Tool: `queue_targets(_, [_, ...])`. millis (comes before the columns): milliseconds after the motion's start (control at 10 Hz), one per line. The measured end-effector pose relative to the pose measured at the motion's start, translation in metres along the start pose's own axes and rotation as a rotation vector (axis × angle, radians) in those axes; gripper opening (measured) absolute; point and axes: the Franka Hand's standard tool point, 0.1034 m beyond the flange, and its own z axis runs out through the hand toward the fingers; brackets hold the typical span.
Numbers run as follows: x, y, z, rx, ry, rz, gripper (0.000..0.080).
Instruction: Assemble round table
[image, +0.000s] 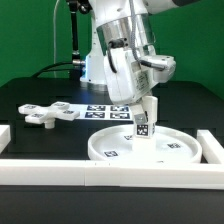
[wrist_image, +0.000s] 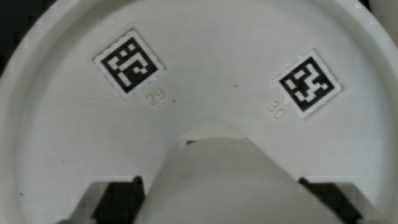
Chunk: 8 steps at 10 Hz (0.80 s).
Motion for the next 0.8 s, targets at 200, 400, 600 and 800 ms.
queue_targets(200, [-0.01, 0.002, -0.001, -0.058, 0.026, -0.161, 0.0604])
queue_targets(400, [-0.017, 0.003, -0.008, -0.081, 0.019, -0.267, 0.0647])
queue_targets(600, [-0.017, 0.003, -0.007, -0.083, 0.015, -0.414, 0.0647])
queue_targets(800, [-0.016, 0.003, -0.007, -0.085, 0.009, -0.56, 0.0649])
